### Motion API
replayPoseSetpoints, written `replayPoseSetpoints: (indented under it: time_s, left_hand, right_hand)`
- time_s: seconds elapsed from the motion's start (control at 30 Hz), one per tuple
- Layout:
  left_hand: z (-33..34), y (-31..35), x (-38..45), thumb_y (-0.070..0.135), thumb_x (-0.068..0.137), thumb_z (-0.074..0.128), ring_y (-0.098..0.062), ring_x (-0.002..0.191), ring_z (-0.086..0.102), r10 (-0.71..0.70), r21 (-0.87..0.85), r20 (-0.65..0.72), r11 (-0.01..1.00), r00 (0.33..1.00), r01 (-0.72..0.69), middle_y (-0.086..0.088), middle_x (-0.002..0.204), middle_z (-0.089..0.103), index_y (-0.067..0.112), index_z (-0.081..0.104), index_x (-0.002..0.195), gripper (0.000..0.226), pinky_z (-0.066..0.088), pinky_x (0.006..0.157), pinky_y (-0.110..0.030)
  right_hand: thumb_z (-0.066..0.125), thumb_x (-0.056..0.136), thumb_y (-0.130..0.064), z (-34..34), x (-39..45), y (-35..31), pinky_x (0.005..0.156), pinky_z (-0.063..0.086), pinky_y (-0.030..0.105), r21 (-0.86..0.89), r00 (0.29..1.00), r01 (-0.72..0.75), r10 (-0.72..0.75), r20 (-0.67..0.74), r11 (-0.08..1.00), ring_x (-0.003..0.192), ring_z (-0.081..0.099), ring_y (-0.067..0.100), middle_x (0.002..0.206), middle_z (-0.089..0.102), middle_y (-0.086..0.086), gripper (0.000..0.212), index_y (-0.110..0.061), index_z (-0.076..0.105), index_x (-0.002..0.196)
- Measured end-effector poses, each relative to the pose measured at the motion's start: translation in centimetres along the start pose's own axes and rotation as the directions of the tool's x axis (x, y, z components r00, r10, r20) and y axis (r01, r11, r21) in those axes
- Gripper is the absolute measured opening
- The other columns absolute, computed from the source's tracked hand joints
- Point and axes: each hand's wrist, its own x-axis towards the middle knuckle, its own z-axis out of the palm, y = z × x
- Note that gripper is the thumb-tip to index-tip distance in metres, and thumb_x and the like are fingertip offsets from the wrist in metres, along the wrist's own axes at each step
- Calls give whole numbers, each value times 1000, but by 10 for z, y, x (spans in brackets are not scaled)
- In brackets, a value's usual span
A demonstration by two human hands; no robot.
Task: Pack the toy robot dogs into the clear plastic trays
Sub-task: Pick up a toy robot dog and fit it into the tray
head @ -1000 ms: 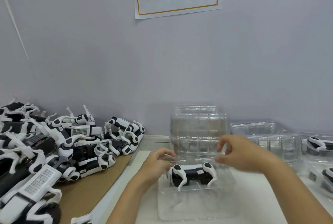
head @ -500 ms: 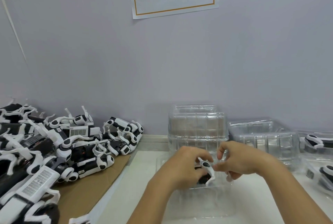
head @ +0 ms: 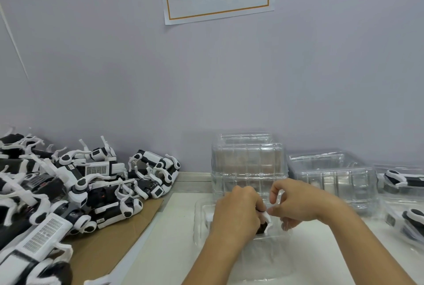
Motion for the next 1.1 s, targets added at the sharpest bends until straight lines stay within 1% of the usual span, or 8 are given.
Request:
replayPoseSetpoints:
  time_s: [0.2, 0.3, 0.33, 0.43, 0.53, 0.8, 1.0, 1.1]
  left_hand:
    - [-6, 0, 1, 15, 95, 62, -13, 99, 67, 9, -64, 168, 998, 986, 1, 7, 104, 76, 24, 78, 104, 21, 56, 86, -38]
    - [-9, -4, 2, 32, 97, 62, 0, 57, 56, -13, -168, 205, 985, 979, 48, 11, 67, 69, 22, 74, 71, 31, 47, 60, -26]
    - [-8, -4, 2, 34, 96, 64, -2, 52, 51, -20, -191, 202, 980, 979, 59, 7, 62, 65, 22, 74, 70, 31, 42, 57, -24]
    - [-6, -5, 2, 33, 89, 74, -6, 70, 57, -48, -264, 149, 961, 988, 86, 10, 76, 63, 26, 79, 93, 9, 52, 69, -28]
    - [-4, -6, 1, 30, 84, 80, -7, 79, 61, -92, -317, 132, 939, 987, 130, 7, 88, 68, 27, 78, 91, 7, 58, 81, -33]
    - [-1, 2, 2, 22, 85, 78, -14, 92, 65, -168, -299, 133, 933, 977, 201, 8, 92, 64, 30, 70, 84, 12, 57, 88, -38]
    - [-7, -16, 4, 25, 85, 79, -2, 84, 65, -109, -369, 156, 916, 982, 161, 11, 93, 71, 28, 76, 97, 12, 47, 67, -11]
    - [-18, -30, 6, 23, 87, 75, 3, 81, 67, -125, -454, 70, 879, 990, 143, 12, 88, 73, 31, 75, 94, 10, 48, 67, -8]
  right_hand:
    - [73, 89, -24, 0, 0, 0, 73, 63, 35, -3, 1000, 4, -4, 14, 1000, 67, 74, 18, 79, 72, 10, 22, -14, 55, 99]
    - [74, 89, -26, 0, 0, 0, 74, 63, 36, 6, 1000, 3, -3, 20, 1000, 66, 74, 18, 78, 72, 10, 24, -15, 55, 100]
    - [74, 89, -26, 0, 0, 0, 74, 63, 36, 10, 1000, 1, -1, 22, 1000, 66, 74, 18, 78, 72, 10, 24, -15, 55, 100]
    - [73, 89, -27, -1, 0, 0, 74, 63, 36, 23, 1000, -5, 4, 27, 1000, 68, 74, 19, 79, 72, 10, 24, -15, 56, 101]
    - [73, 89, -25, 0, 1, 0, 73, 63, 36, 37, 999, -9, 8, 31, 999, 66, 74, 19, 79, 72, 10, 24, -15, 56, 101]
    - [72, 90, -21, 0, 3, 2, 73, 63, 37, 38, 999, -14, 13, 29, 999, 65, 74, 19, 78, 71, 10, 20, -15, 56, 101]
    - [73, 90, -22, 1, 3, 2, 70, 63, 33, 39, 999, -22, 21, 34, 999, 66, 74, 19, 80, 71, 10, 20, -16, 57, 101]
    - [73, 89, -21, 0, 2, 1, 68, 62, 32, 57, 999, -29, 27, 38, 998, 63, 73, 18, 78, 70, 10, 20, -15, 57, 100]
